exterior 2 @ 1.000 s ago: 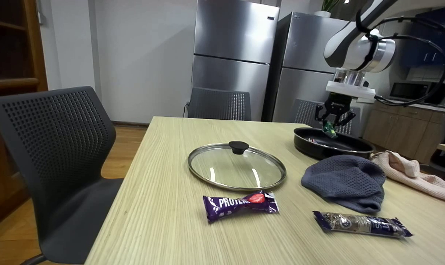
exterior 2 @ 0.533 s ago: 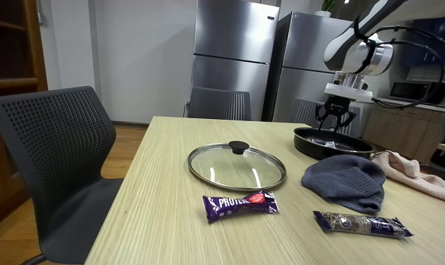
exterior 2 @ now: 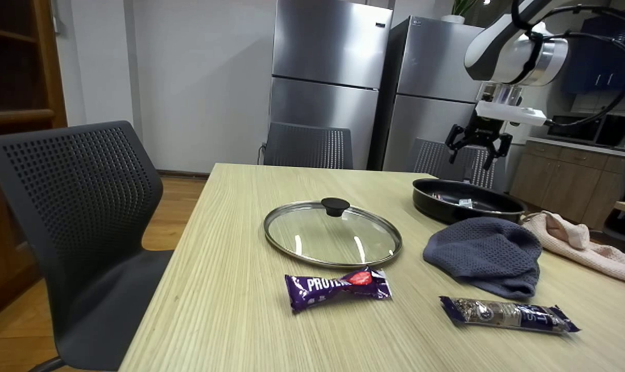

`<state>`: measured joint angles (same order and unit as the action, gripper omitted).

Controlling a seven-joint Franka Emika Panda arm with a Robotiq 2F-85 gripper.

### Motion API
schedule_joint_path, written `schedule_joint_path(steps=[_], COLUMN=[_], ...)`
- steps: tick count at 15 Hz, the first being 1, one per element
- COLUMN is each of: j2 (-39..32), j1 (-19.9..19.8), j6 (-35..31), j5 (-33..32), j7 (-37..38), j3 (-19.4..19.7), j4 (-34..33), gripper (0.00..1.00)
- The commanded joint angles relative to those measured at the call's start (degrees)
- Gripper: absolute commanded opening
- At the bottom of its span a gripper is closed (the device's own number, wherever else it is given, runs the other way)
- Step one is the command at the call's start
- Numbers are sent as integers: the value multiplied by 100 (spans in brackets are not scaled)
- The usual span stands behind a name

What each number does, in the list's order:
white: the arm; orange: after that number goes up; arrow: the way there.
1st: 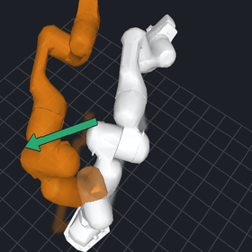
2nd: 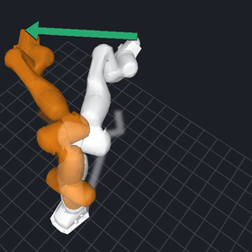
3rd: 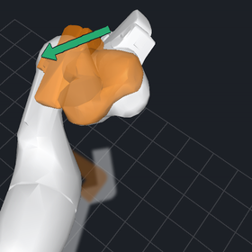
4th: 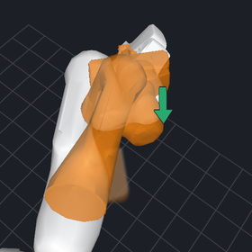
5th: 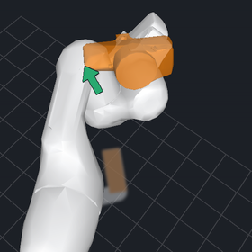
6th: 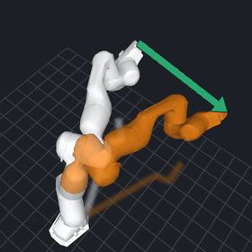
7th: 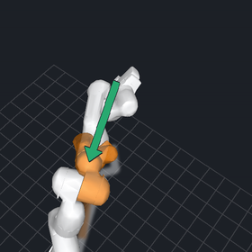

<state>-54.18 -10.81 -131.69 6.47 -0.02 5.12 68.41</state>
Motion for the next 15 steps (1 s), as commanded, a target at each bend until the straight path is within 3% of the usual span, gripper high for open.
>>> schedule_joint_path(steps=[1, 10, 12, 13, 15], j2=[893, 2167, 2425, 1884, 2095], j1=[-19, -294, -269, -229, -222], j6=[-607, -1964, -2453, -2025, -2320], j5=[-363, -824, -939, -856, -942], j7=[-927, -3230, -3305, -3018, -3047], j3=[-119, -680, -697, -646, -670], j4=[1337, 3740, 4326, 3490, 3939], gripper=[100, 100, 100, 100, 100])
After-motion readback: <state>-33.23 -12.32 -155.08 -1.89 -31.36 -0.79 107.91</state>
